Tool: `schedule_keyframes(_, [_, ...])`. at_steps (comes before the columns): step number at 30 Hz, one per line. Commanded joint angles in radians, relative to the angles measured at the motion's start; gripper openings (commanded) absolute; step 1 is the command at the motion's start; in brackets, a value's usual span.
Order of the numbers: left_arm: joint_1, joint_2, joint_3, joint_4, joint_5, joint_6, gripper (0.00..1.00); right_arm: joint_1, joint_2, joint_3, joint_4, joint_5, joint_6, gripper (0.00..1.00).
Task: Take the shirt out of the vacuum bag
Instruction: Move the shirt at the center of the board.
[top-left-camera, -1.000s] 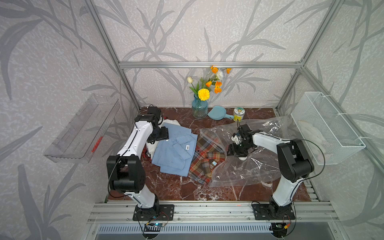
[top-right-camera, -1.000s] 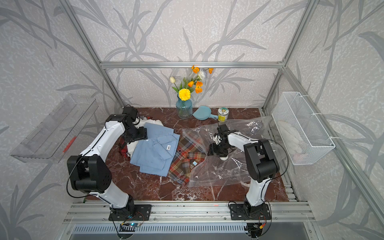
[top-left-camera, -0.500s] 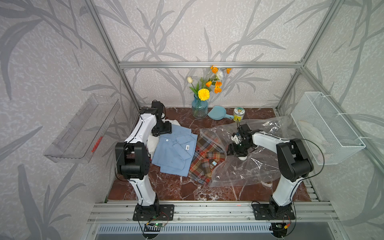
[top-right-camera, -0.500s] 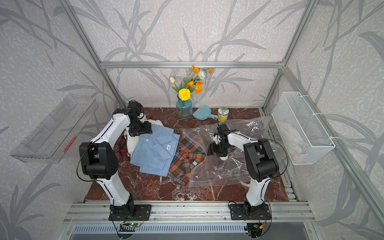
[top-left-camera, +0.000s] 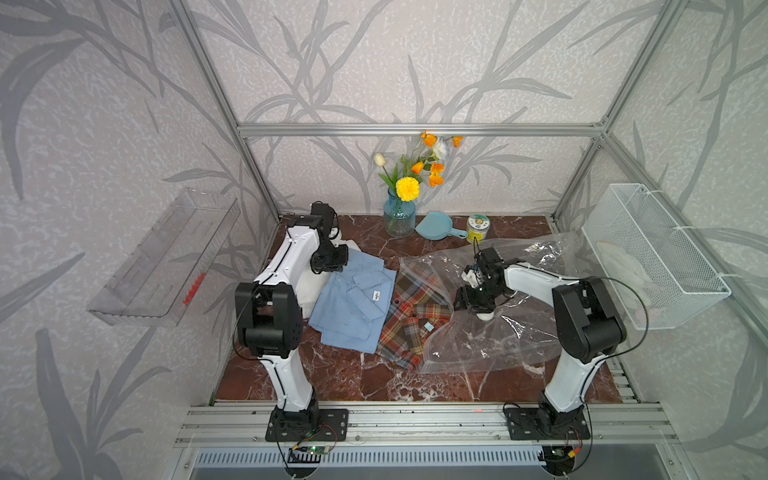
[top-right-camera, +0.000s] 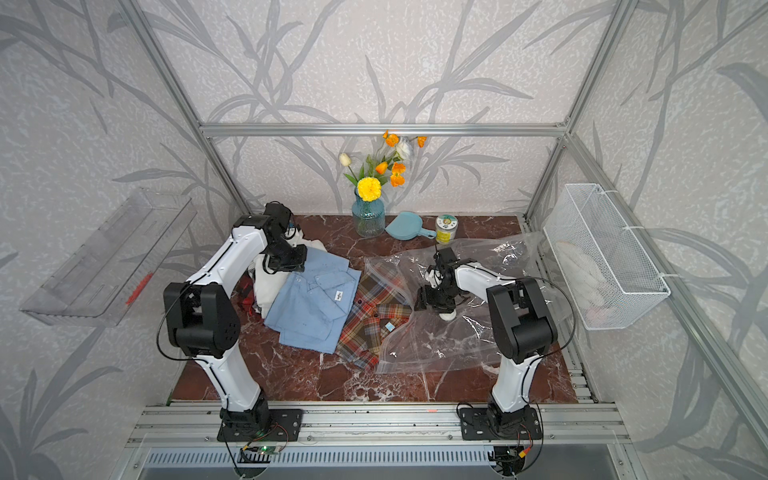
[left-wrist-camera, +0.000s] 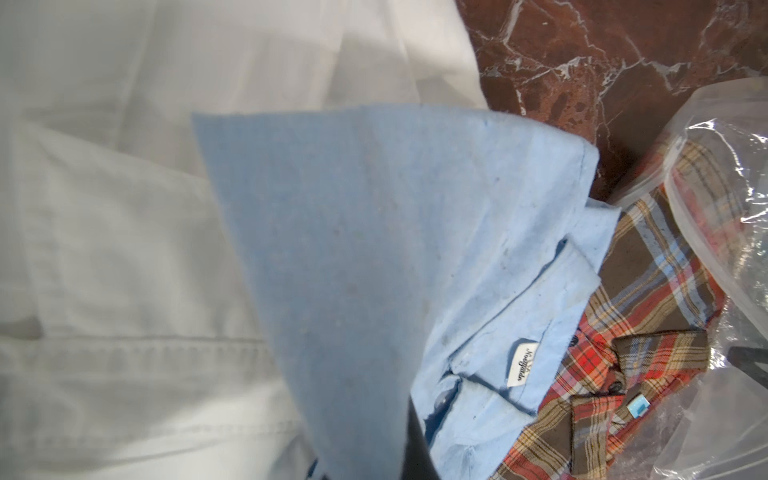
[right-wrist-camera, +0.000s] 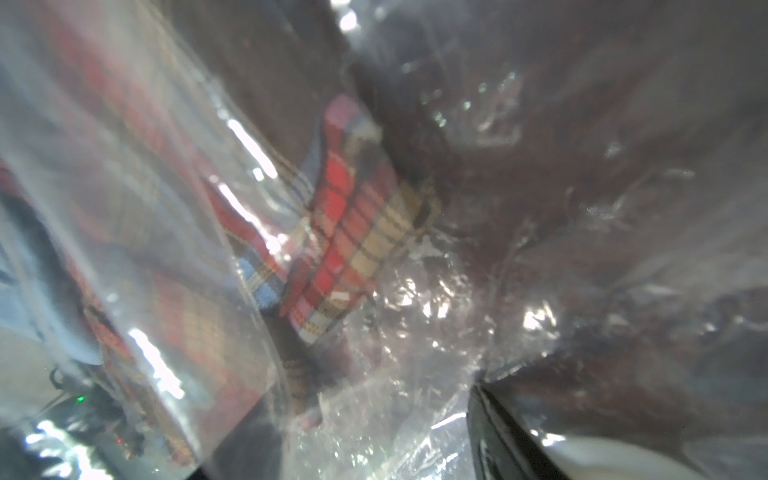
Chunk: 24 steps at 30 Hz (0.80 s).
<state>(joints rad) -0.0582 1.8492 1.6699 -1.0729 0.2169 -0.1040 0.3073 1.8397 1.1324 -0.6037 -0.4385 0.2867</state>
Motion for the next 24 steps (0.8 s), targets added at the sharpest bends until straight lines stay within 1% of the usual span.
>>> schedule_keyframes(1, [-0.002, -0.054, 0.07, -0.048, 0.022, 0.011, 0.03, -0.002, 0.015, 0.02, -0.015, 0.006, -0.012, 0.69])
schedule_keyframes(6, [0.016, -0.086, 0.117, -0.081, -0.028, 0.024, 0.02, -0.003, 0.016, 0.021, -0.013, 0.004, -0.013, 0.69])
schedule_keyframes(13, [0.072, -0.075, 0.184, -0.106, -0.039, 0.044, 0.02, -0.003, 0.016, 0.022, -0.013, 0.002, -0.014, 0.69])
schedule_keyframes(16, [0.096, -0.049, 0.242, -0.113, -0.036, 0.045, 0.02, -0.002, 0.016, 0.024, -0.015, 0.0, -0.015, 0.69])
schedule_keyframes(24, [0.149, 0.089, 0.44, -0.175, -0.069, 0.067, 0.01, -0.001, 0.013, 0.025, -0.017, -0.002, -0.014, 0.69])
